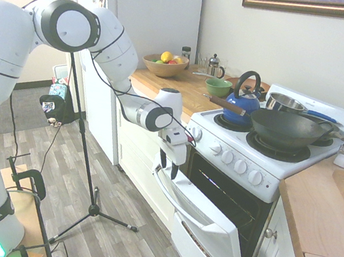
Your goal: Close the oven
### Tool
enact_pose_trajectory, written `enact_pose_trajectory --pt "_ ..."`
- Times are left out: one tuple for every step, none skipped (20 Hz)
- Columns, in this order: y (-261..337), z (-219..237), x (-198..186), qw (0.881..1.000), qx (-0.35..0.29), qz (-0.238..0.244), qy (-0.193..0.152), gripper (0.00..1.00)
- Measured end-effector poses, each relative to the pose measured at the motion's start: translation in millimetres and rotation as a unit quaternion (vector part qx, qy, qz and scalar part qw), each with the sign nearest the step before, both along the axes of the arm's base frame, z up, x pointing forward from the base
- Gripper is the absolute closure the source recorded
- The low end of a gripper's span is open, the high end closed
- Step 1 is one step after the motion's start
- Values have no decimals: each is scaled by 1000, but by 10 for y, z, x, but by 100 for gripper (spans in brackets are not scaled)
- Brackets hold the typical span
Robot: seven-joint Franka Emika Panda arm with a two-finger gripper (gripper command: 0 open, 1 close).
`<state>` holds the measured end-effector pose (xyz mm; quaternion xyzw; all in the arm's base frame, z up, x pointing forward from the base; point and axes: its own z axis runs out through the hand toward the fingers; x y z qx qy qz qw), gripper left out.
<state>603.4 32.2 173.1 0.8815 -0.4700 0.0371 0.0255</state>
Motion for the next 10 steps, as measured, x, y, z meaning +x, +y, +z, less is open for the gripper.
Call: enact_pose_trajectory --pt "-41 -3 -1 1000 1 -5 3 0" --pt "-62 -4 -4 1000 2 -7 4 0" --pt "-76 -9 -14 1000 2 -7 6 0" --pt "-81 -18 -40 1000 2 -6 9 0" --pt "-82 -31 -71 1000 2 -5 12 0" --pt "-85 -47 -108 1000 2 -3 17 0" --pt "-91 -66 -152 1000 2 -2 21 0" --pt "-107 -82 -192 1000 1 -1 25 0" --pt "-130 -101 -233 1000 1 0 30 0" --pt "-156 -121 -260 999 2 2 33 0"
